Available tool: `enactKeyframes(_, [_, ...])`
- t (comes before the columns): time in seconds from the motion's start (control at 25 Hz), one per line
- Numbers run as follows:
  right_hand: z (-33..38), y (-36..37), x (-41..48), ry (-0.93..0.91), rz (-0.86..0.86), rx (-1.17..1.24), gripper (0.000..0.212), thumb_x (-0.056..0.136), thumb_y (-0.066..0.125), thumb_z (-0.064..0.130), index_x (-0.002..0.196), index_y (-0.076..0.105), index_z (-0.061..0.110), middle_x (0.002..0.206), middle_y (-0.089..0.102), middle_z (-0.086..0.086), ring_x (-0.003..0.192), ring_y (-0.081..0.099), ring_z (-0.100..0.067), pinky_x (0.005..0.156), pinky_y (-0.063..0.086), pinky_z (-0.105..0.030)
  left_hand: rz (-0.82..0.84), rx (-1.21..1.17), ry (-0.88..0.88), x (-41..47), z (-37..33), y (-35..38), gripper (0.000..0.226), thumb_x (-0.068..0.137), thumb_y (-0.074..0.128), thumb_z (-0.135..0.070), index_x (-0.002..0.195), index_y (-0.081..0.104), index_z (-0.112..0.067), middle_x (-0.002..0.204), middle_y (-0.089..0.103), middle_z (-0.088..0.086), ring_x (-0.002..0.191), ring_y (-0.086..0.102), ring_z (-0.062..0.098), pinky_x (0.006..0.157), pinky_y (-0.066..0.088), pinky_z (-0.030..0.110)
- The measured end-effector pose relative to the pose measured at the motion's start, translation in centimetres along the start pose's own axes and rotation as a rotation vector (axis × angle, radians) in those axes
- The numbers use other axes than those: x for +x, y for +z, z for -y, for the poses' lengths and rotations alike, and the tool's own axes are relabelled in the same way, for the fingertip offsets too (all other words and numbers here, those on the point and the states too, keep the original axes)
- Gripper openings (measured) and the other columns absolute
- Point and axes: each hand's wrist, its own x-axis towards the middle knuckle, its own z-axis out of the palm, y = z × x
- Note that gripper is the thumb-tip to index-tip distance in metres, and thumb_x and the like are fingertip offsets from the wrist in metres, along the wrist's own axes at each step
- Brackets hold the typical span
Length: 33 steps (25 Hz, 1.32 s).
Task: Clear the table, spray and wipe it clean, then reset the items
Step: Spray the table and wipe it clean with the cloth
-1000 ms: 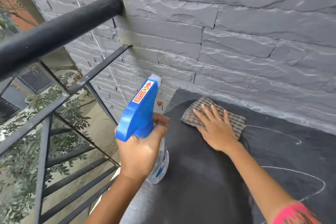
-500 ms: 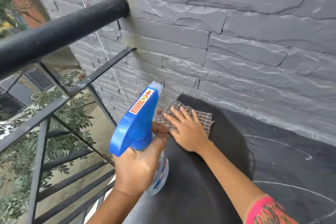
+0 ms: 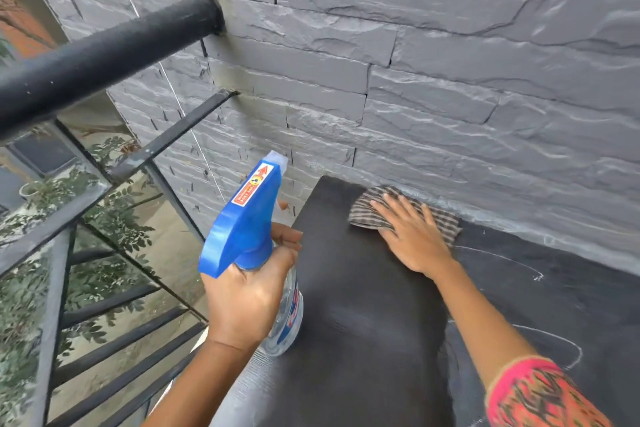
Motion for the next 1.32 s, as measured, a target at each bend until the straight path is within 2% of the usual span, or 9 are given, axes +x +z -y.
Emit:
enactKeyframes(0.16, [-1.2,-0.7,-3.8,0.198,0.047,-0.017,0.053,0.099,0.021,0.045,0.146,-0.003,0.042,0.158,-0.004,0.01,0.145,-0.007,-0.017,0.115,-0.007,-0.05,-0.002,-0.012,-0.017,0.1,-0.5,0.1,0.045,0.061,0.053,-0.005,0.068,0.066,-0.047,0.073,0.067,0.009,0.07,0.063,0.02,0.073,0.051,0.025])
enactKeyframes(0.24, [2.0,-1.2,-5.6,0.167,0.088,0.005,0.054,0.099,0.021,0.044,0.148,0.0,0.039,0.159,-0.003,0.006,0.145,-0.007,-0.021,0.114,-0.006,-0.052,0.003,0.013,-0.026,0.1,-0.6,0.2,0.045,0.061,0.053,-0.005,0.067,0.066,-0.048,0.073,0.066,0.009,0.071,0.062,0.022,0.077,0.052,0.03])
enactKeyframes(0.4, [8.9,0.6,-14.1,-0.205,-0.005,-0.047,0.057,0.09,0.03,0.047,0.145,0.023,0.037,0.155,0.024,0.002,0.143,0.02,-0.028,0.114,0.009,-0.06,-0.025,-0.003,-0.037,-0.1,-0.3,0.1,0.043,0.061,0.053,-0.003,0.065,0.067,-0.044,0.074,0.066,0.01,0.076,0.062,0.032,0.082,0.052,0.046])
enactKeyframes(0.56, [8.4,0.7,-16.8,-0.459,0.065,-0.062,0.064,0.086,0.034,0.048,0.146,0.01,0.043,0.155,0.018,0.009,0.144,0.013,-0.02,0.113,0.004,-0.054,-0.034,-0.019,-0.011,-0.1,-0.1,0.3,0.044,0.061,0.053,-0.002,0.065,0.066,-0.044,0.075,0.066,0.012,0.076,0.062,0.036,0.081,0.051,0.048])
enactKeyframes(0.68, [3.0,-0.6,-10.4,-0.291,0.03,-0.083,0.057,0.094,0.035,0.042,0.146,0.009,0.043,0.156,0.004,0.012,0.145,0.001,-0.019,0.115,-0.007,-0.049,-0.024,-0.007,0.006,0.0,0.3,0.2,0.045,0.062,0.053,-0.002,0.066,0.066,-0.044,0.073,0.067,0.011,0.078,0.063,0.042,0.081,0.051,0.05])
enactKeyframes(0.8, [-1.5,-1.9,-3.9,0.01,0.09,-0.037,0.052,0.1,0.025,0.043,0.146,0.002,0.042,0.158,-0.006,0.01,0.145,-0.007,-0.017,0.115,-0.007,-0.05,-0.026,-0.008,0.01,0.1,0.3,0.2,0.044,0.061,0.053,-0.003,0.065,0.067,-0.044,0.065,0.068,-0.008,0.079,0.062,0.044,0.083,0.052,0.053])
enactKeyframes(0.96, [-0.2,-1.3,-3.6,0.106,0.102,-0.029,0.053,0.099,0.02,0.046,0.147,-0.001,0.04,0.158,-0.008,0.007,0.144,-0.012,-0.02,0.113,-0.012,-0.053,-0.024,0.017,0.014,0.0,0.1,0.3,0.046,0.062,0.052,-0.001,0.065,0.067,-0.045,0.071,0.068,0.004,0.079,0.063,0.044,0.083,0.051,0.055])
enactKeyframes(1.16, [8.2,0.8,-11.6,-0.239,-0.015,-0.057,0.058,0.09,0.024,0.048,0.146,0.015,0.036,0.157,0.016,0.002,0.145,0.008,-0.027,0.111,-0.003,-0.058,-0.021,0.007,0.027,0.0,-0.4,0.5,0.035,0.058,0.057,-0.009,0.065,0.067,-0.041,0.079,0.067,0.015,0.079,0.062,0.046,0.081,0.052,0.052])
enactKeyframes(1.32, [7.5,0.3,-9.0,-0.292,0.052,-0.008,0.056,0.091,0.024,0.049,0.145,0.01,0.043,0.158,0.007,0.008,0.145,0.001,-0.019,0.114,-0.003,-0.054,-0.023,-0.005,0.027,0.1,0.1,0.5,0.043,0.06,0.051,-0.001,0.063,0.067,-0.041,0.061,0.068,-0.008,0.078,0.062,0.047,0.08,0.052,0.055])
